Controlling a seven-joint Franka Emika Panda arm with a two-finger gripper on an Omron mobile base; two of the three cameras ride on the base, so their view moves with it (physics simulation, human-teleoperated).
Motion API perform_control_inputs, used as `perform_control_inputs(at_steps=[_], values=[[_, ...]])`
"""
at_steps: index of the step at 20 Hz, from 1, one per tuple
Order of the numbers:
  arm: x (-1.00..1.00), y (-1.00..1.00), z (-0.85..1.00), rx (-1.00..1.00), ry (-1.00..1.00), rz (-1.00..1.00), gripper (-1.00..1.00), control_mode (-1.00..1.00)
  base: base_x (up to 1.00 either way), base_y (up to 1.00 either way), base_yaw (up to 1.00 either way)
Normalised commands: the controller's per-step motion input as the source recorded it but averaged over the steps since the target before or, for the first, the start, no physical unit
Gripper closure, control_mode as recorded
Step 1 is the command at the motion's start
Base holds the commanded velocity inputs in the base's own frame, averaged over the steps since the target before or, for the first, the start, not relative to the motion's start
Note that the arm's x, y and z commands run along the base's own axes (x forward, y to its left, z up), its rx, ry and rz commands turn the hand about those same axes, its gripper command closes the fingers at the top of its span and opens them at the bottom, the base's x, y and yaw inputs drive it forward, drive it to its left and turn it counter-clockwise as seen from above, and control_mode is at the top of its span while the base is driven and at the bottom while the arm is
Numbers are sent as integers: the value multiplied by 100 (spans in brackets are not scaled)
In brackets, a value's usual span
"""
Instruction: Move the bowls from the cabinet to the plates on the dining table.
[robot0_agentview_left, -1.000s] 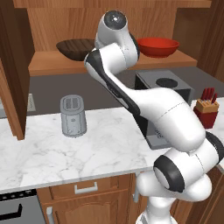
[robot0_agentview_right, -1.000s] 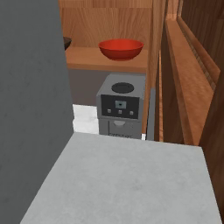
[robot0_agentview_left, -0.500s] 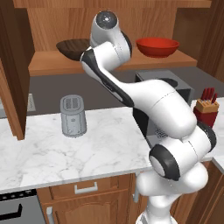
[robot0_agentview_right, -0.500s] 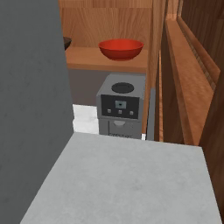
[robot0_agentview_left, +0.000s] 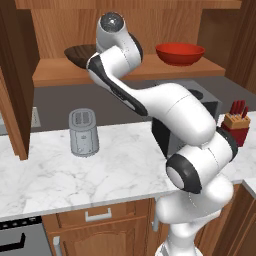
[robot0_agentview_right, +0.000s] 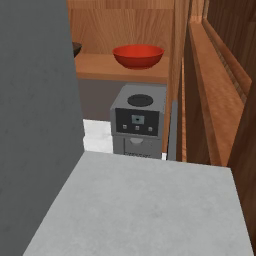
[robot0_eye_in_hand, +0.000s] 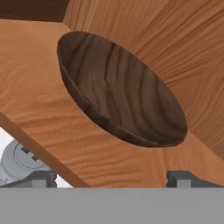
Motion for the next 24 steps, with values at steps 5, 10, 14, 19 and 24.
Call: perform_control_inputs(at_steps=[5, 10, 14, 19, 24], values=[[22, 5, 0, -1, 1, -1, -100, -100, 0, 0, 0], [23, 5, -1, 0, 1, -1, -100, -100, 0, 0, 0], [24, 8, -7, 0, 0, 0, -100, -100, 0, 0, 0], [24, 10, -11, -1, 0, 0, -100, -100, 0, 0, 0], [20, 9, -9, -1, 2, 0, -100, -100, 0, 0, 0]])
